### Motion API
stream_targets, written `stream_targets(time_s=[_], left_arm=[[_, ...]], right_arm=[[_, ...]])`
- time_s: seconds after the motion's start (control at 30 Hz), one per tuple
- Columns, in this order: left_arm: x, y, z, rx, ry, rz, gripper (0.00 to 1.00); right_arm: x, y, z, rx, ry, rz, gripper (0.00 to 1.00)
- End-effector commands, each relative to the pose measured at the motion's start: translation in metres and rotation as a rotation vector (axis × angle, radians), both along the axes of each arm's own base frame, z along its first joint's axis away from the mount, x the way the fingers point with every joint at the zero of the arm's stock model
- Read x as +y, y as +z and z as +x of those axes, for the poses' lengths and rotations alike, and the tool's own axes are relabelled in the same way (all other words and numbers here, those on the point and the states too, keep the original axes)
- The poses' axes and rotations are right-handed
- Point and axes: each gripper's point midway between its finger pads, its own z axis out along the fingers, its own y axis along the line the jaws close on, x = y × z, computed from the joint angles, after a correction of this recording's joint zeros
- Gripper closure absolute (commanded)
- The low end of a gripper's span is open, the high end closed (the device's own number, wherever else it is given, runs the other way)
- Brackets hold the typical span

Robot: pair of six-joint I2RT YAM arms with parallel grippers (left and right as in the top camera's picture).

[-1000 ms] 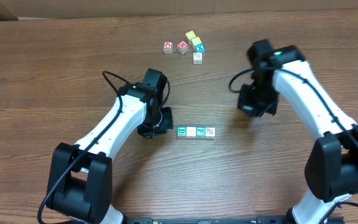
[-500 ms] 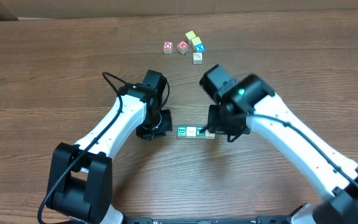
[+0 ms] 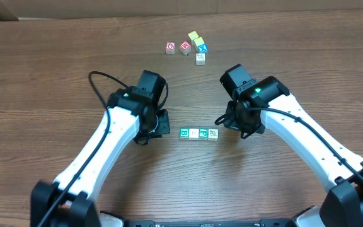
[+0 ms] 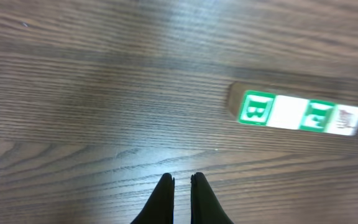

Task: Flip 5 blocks
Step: 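Move the right gripper in to the right end of the block row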

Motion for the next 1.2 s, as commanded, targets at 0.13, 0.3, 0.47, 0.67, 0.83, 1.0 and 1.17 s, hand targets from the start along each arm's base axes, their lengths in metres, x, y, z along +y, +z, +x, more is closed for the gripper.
stream_targets(time_s=[0.13,0.3,0.47,0.67,0.83,1.0,1.17], left_arm=[[-0.002,0.010,0.002,-0.032,0.023,-0.011,0.96],[0.000,0.004,0.004,-0.035,0.026,0.001,0.96],[-0.003,-0.004,0.011,-0.066,0.068,-0.022,0.96],[-0.002,-0.023,0.008,-0.064,0.106,-0.029,0.96],[-0.004,-0.034,0.012,-0.092,0.106,-0.042,0.96],[-0.005,-0.045,0.014,-0.116,0.128,-0.063,0.96],[-0.010,-0.050,0.018,-0.137,0.125,-0.094,0.96]], right_arm=[[0.010,-0.033,0.001,-0.018,0.036,0.059,0.96],[0.012,-0.043,0.004,-0.036,0.023,0.072,0.96],[0.010,-0.050,0.000,-0.020,-0.104,0.083,0.96],[0.011,-0.061,-0.002,-0.022,-0.137,0.093,0.96],[0.013,-0.068,0.002,-0.050,-0.140,0.112,0.96],[0.014,-0.071,0.002,-0.058,-0.139,0.118,0.96],[0.016,-0.076,0.003,-0.068,-0.139,0.126,0.96]])
